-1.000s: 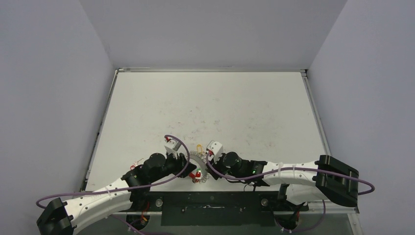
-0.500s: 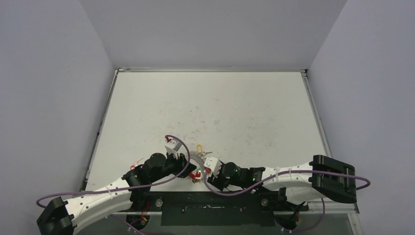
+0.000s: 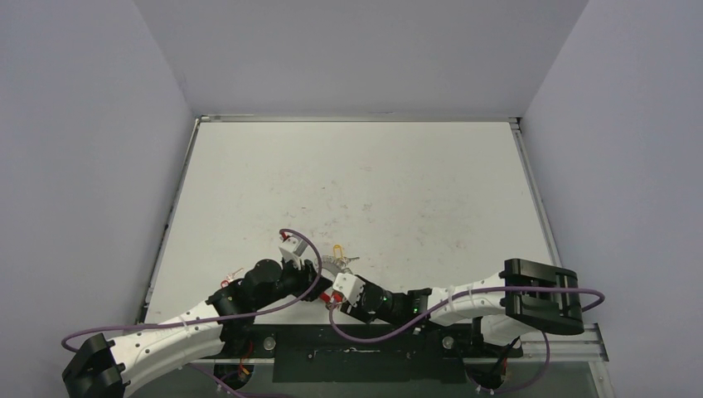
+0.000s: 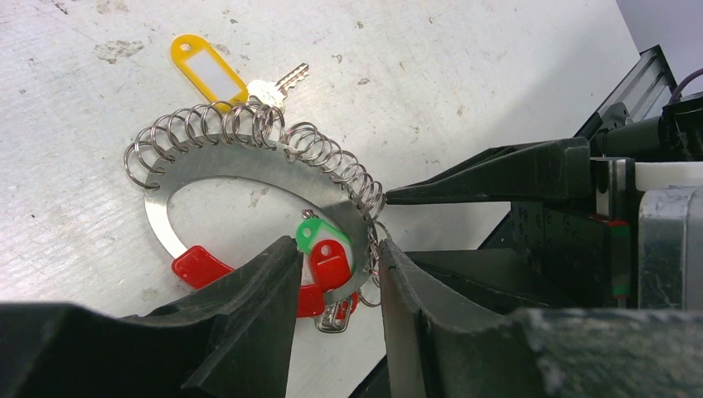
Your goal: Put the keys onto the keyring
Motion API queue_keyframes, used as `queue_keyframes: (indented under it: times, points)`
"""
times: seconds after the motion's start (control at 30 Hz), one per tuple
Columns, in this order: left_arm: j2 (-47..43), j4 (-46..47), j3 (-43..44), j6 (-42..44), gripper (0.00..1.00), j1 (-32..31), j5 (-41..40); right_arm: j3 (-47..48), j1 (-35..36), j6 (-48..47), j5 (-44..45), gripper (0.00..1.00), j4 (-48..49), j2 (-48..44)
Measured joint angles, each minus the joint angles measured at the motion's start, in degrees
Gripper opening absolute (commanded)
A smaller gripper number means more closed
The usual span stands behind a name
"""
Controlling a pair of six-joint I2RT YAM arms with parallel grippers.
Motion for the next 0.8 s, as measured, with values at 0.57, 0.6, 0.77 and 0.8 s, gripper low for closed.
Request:
queue_keyframes:
  times: [0.57,0.6,0.77,0.8]
  points:
    - [-0.2,0.0,0.0,0.0,0.38,-0.2,-0.9,0.0,0.3,-0.2,5.7,0.21,-2.1,-1.4]
    - [-0.2,0.0,0.0,0.0,0.38,-0.2,-0.9,-0.1,0.3,-0.3,5.9,0.22,-2.1,-2.2]
    - [-0.2,0.0,0.0,0.0,0.38,-0.2,-1.0,-0.6,0.3,-1.0,5.6,0.27,-1.9,-6.0]
    - [-0.2,0.0,0.0,0.0,0.37,-0.2,-1.0,-0.9,0.3,-1.2,5.2,0.29,-1.8,-6.6]
